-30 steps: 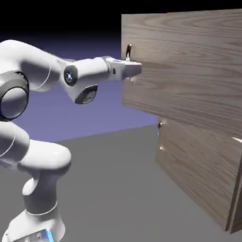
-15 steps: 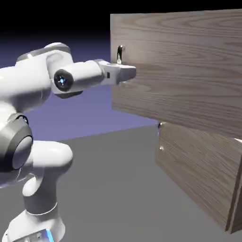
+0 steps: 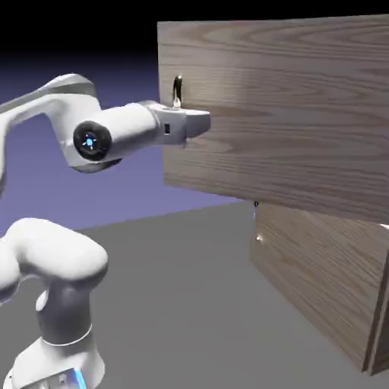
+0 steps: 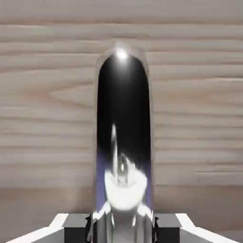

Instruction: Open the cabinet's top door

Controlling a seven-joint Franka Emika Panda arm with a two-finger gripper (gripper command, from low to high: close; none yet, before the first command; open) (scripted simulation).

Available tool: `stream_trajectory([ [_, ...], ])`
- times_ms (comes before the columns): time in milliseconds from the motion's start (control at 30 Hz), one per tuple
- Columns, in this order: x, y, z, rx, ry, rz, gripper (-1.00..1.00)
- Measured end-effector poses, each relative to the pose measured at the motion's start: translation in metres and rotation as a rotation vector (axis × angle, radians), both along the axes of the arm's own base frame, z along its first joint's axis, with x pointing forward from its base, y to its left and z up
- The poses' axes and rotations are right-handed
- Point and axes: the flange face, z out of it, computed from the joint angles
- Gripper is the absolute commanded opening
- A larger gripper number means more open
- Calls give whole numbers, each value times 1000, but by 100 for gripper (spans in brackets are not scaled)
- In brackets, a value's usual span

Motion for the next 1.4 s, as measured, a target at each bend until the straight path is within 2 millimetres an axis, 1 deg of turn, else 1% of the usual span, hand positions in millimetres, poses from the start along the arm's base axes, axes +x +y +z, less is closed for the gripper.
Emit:
stream_trajectory([
  [267, -26, -47, 0, -2, 0, 109, -100],
  [433, -41, -83, 0, 6, 1, 196, -100],
  [600, -56, -130, 0, 2, 1, 293, -100],
  [800, -69, -196, 0, 2, 1, 433, -100],
  [933, -73, -240, 0, 2, 1, 524, -100],
  [1100, -72, -291, 0, 1, 1, 627, -100],
  [1400, -60, -369, 0, 1, 1, 790, -100],
])
